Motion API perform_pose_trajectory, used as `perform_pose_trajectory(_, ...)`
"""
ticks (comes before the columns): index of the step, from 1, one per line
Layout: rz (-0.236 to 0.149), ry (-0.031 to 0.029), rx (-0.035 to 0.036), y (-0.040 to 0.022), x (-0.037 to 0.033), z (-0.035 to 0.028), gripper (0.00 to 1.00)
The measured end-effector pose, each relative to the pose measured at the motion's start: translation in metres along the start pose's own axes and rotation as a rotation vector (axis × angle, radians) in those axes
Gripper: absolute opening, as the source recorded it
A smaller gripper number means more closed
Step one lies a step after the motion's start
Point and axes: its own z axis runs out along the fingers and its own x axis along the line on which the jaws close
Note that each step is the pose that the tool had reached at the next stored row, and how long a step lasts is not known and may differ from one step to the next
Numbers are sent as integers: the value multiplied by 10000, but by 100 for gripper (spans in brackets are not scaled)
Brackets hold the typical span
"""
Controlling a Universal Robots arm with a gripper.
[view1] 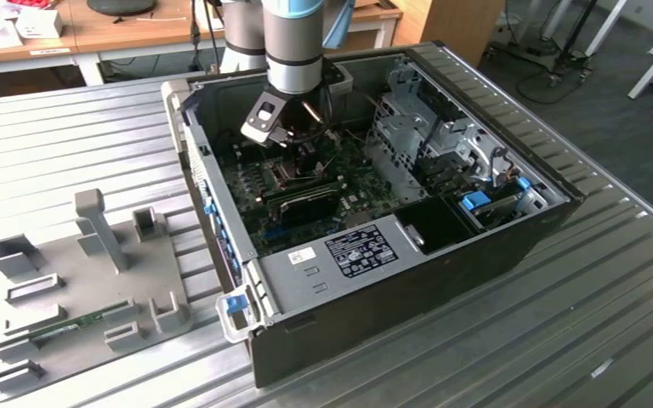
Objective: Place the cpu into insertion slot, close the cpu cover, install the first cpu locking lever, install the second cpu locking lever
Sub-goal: 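Place the cpu into insertion slot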
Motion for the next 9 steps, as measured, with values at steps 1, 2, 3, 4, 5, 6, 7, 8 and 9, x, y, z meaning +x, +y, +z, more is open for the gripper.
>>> perform_pose_trajectory(1,9,-1,0,0,0,0,54)
perform_pose_trajectory(2,12,-1,0,1,0,0,54)
perform_pose_trajectory(3,13,-2,0,1,-1,0,54)
perform_pose_trajectory(4,14,-3,1,0,-1,0,54)
perform_pose_trajectory(5,15,-2,1,1,-1,0,54)
perform_pose_trajectory(6,16,-2,1,0,-1,0,54)
perform_pose_trajectory(7,17,-3,1,0,-1,0,54)
perform_pose_trajectory(8,17,-3,1,1,-1,0,54)
perform_pose_trajectory(9,19,-3,1,1,-1,0,54)
